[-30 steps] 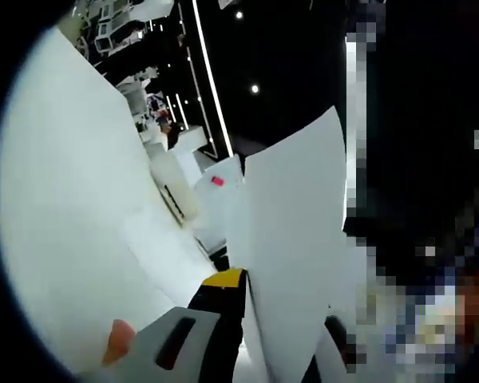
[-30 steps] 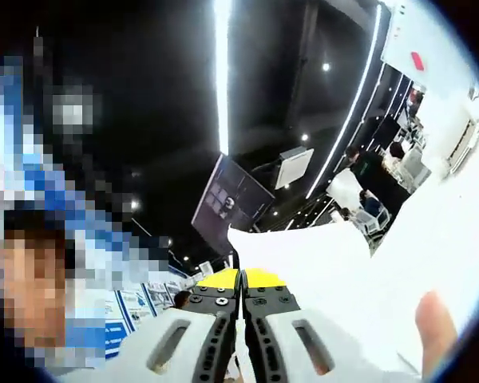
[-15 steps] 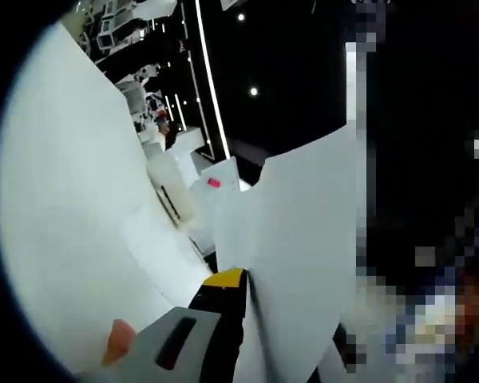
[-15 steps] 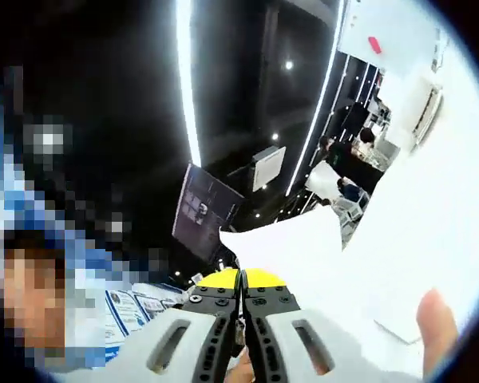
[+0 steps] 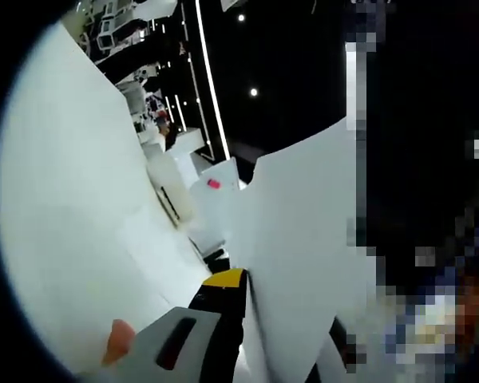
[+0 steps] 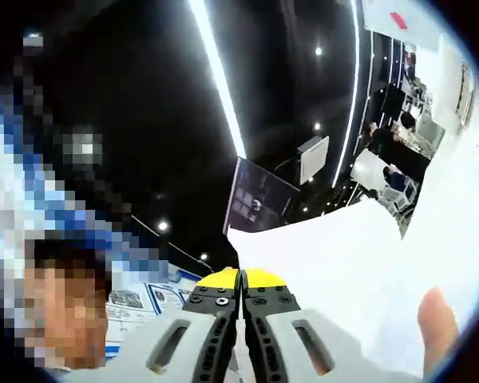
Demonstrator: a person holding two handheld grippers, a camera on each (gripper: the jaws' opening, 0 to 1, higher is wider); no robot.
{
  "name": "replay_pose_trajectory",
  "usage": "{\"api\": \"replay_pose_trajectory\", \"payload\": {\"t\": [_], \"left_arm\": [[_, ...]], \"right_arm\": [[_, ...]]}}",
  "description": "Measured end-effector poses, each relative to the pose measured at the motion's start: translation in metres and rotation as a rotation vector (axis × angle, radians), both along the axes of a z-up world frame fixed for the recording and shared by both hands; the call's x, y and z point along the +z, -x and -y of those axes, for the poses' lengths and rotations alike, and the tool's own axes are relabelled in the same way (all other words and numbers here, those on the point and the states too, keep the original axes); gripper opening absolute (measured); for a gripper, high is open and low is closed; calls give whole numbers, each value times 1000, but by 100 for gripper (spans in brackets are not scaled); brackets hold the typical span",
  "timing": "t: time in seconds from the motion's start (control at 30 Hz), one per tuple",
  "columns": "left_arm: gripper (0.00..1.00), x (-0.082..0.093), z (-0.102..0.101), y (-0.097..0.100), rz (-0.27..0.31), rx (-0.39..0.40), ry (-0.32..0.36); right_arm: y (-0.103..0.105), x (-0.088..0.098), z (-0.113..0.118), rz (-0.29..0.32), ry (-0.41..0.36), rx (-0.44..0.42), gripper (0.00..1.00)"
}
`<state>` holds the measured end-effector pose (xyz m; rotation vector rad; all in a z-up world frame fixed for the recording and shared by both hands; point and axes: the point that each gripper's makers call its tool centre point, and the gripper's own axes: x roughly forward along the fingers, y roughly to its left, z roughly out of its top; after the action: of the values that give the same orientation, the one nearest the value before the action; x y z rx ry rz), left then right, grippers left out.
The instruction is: Organize the stack of printing papers by aligning and flattening the scattered papers on the table
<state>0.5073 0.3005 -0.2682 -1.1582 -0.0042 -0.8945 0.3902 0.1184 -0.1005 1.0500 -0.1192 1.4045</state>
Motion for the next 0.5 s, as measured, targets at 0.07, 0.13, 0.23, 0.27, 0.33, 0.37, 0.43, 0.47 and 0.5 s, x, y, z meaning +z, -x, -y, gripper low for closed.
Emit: {"api": "replay_pose_trajectory", "payload": {"t": [0.07,0.13,0.23,0.27,0.33,0.37,0.43,0.47,0.5], "left_arm": [[15,0,-1,0,0,0,4],[15,0,-1,-1,-3,-2,8],[15,1,-1,-1,-3,-5,13],[15,1,-1,-1,-2,-6,13],[15,1,0,0,-2,-3,14],[15,1,0,0,-3,-3,14],[16,1,-1,-1,-4,-3,16],[16,1,-1,-1,-3,-3,18],[16,2,-2,-1,-2,-3,20]], "right_arm": [[-3,0,12,-26,-40,-7,0],[-9,-12,20,-57,-42,-22,0],[-26,-46,21,-123,33,-76,0],[-31,-58,21,-156,57,-81,0],[-41,-81,19,-207,98,-81,0],[-42,-84,17,-213,94,-84,0],[-45,-91,13,-220,109,-85,0],[-45,-94,12,-218,124,-90,0],[-46,-97,11,-216,139,-96,0]]}}
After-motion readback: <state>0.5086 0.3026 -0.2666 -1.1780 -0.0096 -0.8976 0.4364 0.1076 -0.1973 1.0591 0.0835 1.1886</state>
